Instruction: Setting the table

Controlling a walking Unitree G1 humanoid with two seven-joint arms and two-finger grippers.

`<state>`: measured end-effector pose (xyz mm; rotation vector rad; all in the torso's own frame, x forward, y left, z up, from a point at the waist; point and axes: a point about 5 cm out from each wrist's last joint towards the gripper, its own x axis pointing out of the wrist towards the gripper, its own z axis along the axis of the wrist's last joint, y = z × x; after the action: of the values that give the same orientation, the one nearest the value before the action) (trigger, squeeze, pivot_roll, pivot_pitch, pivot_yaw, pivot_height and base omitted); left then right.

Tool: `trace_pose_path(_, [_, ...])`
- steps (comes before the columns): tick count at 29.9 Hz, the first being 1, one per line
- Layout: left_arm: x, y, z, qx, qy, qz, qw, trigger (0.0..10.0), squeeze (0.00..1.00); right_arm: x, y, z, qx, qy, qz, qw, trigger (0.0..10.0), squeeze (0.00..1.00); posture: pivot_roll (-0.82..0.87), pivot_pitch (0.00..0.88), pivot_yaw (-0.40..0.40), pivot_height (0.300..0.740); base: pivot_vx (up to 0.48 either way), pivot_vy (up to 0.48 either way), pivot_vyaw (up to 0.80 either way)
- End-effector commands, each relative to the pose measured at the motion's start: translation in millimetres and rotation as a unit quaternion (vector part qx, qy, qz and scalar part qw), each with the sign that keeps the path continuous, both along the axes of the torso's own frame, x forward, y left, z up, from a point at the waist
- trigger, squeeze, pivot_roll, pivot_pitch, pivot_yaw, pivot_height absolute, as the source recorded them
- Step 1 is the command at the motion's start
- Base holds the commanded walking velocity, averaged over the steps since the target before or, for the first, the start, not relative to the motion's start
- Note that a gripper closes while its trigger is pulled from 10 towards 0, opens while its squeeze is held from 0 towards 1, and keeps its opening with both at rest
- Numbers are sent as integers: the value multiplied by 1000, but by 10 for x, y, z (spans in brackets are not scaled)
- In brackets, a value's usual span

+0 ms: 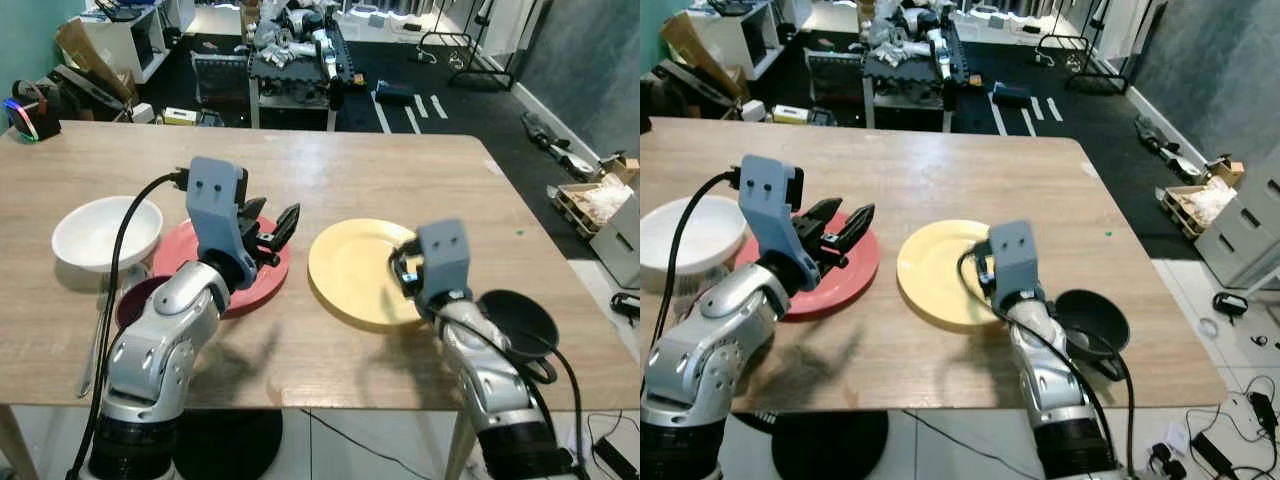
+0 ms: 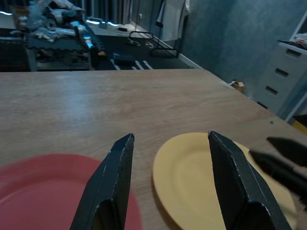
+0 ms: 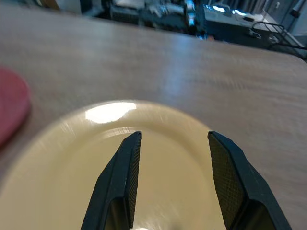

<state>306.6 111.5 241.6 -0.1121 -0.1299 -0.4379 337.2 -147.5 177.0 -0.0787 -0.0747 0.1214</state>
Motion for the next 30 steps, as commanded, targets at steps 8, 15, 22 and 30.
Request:
trace_pose_path(8, [42, 7, 9, 0, -1, 14, 1000, 10000, 0, -84, -88, 321, 206, -67, 1, 976, 10000, 0, -36, 38, 45, 740, 0, 0, 0])
trace_pose_path(15, [88, 112, -37, -1, 7, 54, 999, 10000, 0, -184, -325, 447, 258, -125, -54, 957, 10000, 0, -37, 24, 58, 740, 0, 0, 0])
trace_pose_path(22, [111, 137, -8, 1, -8, 63, 998, 10000, 0, -293, -729, 488, 253, -165, -140, 943, 10000, 0, -55, 18, 64, 740, 0, 0, 0])
trace_pose_path(30, [62, 182, -103, 12, 0, 74, 997, 10000, 0, -466, -682, 456, 162, -164, -105, 967, 10000, 0, -59, 3, 64, 740, 0, 0, 0])
